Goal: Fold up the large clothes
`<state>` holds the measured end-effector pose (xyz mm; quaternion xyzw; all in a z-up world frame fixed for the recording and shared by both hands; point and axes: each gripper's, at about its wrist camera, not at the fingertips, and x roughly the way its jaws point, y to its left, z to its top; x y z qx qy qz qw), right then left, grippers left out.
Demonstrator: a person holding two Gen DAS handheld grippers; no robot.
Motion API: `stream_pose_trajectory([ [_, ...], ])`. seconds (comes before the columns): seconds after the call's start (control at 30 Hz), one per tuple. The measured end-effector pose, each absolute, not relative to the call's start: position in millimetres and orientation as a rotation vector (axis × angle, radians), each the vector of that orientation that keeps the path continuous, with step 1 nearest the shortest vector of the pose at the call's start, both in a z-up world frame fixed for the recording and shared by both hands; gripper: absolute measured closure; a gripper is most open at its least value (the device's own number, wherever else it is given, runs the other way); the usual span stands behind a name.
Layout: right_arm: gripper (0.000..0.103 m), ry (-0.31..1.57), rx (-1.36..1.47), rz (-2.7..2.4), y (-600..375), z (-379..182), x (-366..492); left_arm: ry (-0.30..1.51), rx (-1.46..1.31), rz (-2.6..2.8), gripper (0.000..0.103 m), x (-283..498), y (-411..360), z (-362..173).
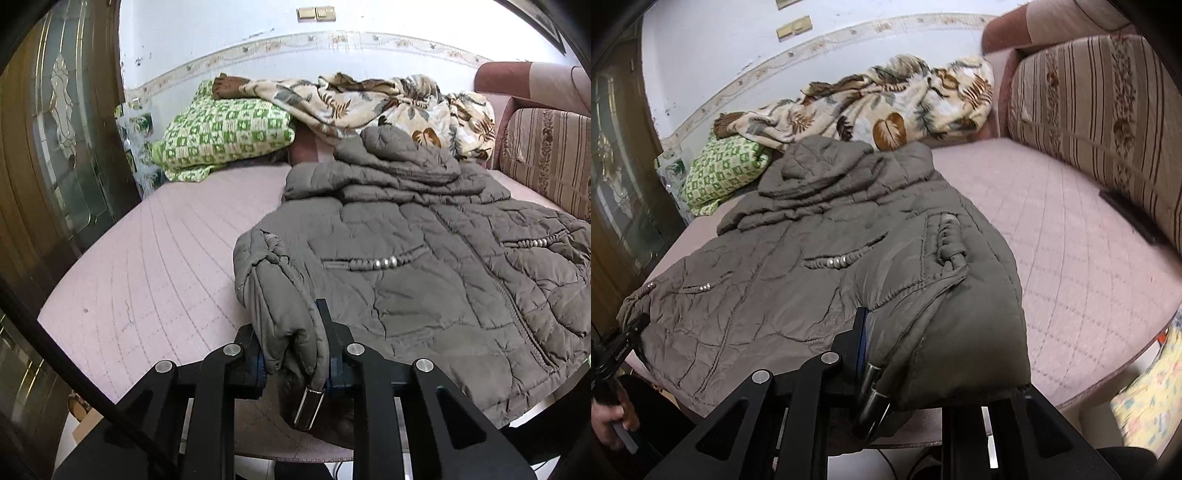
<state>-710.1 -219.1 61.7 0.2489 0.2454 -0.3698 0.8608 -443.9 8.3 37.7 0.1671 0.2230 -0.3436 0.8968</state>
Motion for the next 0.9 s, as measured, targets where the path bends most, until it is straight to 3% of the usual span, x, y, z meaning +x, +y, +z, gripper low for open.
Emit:
stream_pose_trajectory([
  [0.9,0.084,0.346,0.423,-0.709,-221.7,155.5,-726.6,0.339,0.257,-0.761,0.082,-415.8,13.7,133.3],
])
